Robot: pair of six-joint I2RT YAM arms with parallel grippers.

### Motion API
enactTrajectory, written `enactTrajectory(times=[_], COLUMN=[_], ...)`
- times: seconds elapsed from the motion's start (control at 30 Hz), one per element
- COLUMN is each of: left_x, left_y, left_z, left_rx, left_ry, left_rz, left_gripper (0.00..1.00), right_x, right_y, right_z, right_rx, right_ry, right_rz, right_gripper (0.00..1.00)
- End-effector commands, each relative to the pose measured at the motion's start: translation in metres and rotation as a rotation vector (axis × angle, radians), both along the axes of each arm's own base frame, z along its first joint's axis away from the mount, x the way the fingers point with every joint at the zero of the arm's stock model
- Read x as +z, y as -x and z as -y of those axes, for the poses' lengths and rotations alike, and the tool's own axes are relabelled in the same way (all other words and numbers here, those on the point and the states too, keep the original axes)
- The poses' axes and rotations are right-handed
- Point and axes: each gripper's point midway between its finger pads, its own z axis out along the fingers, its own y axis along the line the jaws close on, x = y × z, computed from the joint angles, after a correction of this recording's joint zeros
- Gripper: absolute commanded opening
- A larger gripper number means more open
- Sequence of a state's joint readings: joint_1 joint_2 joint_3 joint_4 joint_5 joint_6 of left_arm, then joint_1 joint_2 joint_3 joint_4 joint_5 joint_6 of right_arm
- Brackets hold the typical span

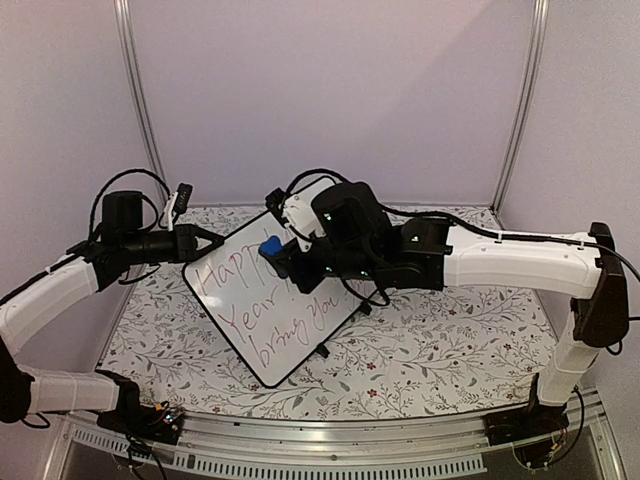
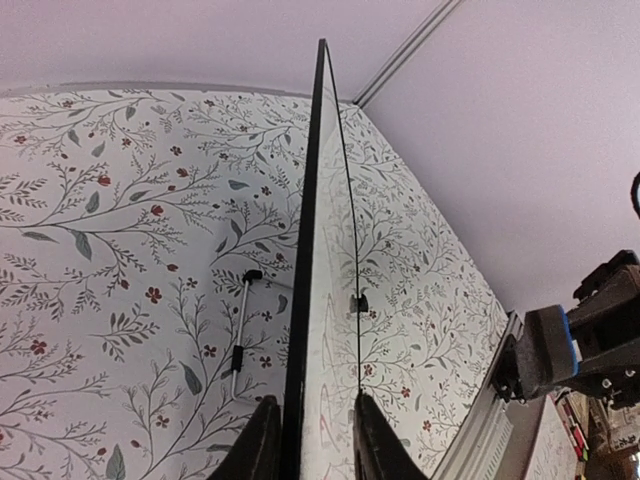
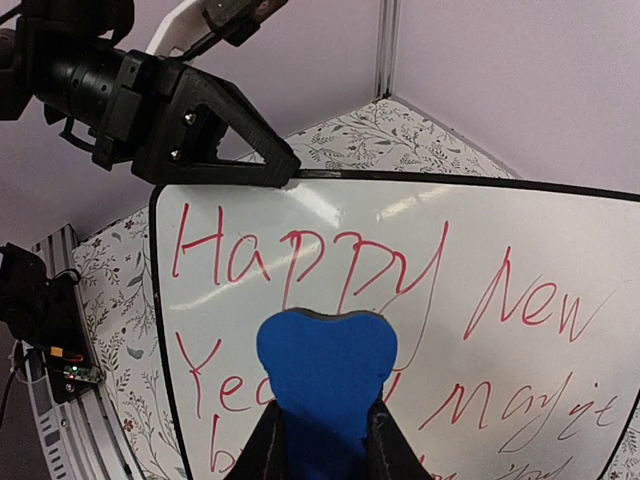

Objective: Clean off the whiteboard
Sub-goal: Hold the whiteboard at the center of the board.

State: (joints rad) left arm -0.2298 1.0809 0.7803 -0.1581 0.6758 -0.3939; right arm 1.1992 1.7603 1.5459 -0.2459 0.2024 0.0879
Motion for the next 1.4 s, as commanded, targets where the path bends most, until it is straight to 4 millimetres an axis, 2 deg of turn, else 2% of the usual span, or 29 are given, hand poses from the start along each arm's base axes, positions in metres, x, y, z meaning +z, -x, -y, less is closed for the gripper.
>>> enactTrajectory(times=[0.0,0.2,0.3,0.37,0.43,0.57,0.63,0.73,0.83,0.87,0.93,0.97,1.03,1.13,1.27,1.37], left_x=[-0.002,-0.003,-0.003,-0.005,-0.006,-0.004,0.0,0.004,-0.001,-0.002,-0.004,-0.004,-0.002,-0.004,-0.011,-0.017], left_y=[0.008,0.01,0.01,0.009,0.008,0.007,0.008,0.008,0.004,0.004,0.004,0.004,0.004,0.004,0.001,0.0], left_z=[0.005,0.003,0.003,0.001,0.001,-0.003,-0.005,-0.007,-0.008,-0.009,-0.009,-0.009,-0.01,-0.012,-0.013,-0.015], left_rx=[-0.042,-0.037,-0.035,-0.027,-0.023,-0.009,-0.005,0.007,0.013,0.014,0.015,0.015,0.019,0.029,0.035,0.045], left_ry=[0.028,0.029,0.029,0.026,0.025,0.028,0.031,0.034,0.032,0.032,0.032,0.031,0.03,0.022,0.008,-0.007], left_rz=[0.006,0.012,0.012,0.007,0.005,0.008,0.021,0.039,0.017,0.01,0.006,0.009,0.014,0.011,-0.011,-0.032], left_gripper=[0.25,0.33,0.36,0.38,0.41,0.45,0.47,0.5,0.52,0.53,0.55,0.57,0.6,0.62,0.68,0.68], right_x=[0.007,-0.006,0.003,0.01,0.018,0.013,0.015,0.022,0.023,0.024,0.017,0.016,0.031,0.012,0.021,0.024], right_y=[-0.014,-0.011,-0.01,-0.017,-0.012,-0.032,-0.027,-0.038,-0.029,-0.032,-0.04,-0.036,-0.034,-0.045,-0.024,-0.026], right_z=[0.001,-0.006,-0.003,0.004,-0.001,0.011,0.01,0.019,0.017,0.02,0.027,0.022,0.02,0.027,0.025,0.037], right_rx=[-0.101,-0.07,-0.059,-0.102,-0.036,-0.134,-0.067,-0.136,-0.073,-0.093,-0.147,-0.108,-0.076,-0.144,-0.033,-0.064], right_ry=[0.02,0.073,0.063,0.057,0.004,0.057,0.01,0.025,-0.011,0.009,0.019,-0.011,-0.024,0.069,-0.011,-0.036], right_rz=[0.003,-0.042,-0.05,-0.022,-0.051,-0.026,-0.058,-0.052,-0.077,-0.076,-0.057,-0.065,-0.067,-0.065,-0.08,-0.044], right_gripper=[0.15,0.15,0.15,0.16,0.16,0.15,0.15,0.14,0.15,0.15,0.15,0.15,0.15,0.15,0.15,0.17])
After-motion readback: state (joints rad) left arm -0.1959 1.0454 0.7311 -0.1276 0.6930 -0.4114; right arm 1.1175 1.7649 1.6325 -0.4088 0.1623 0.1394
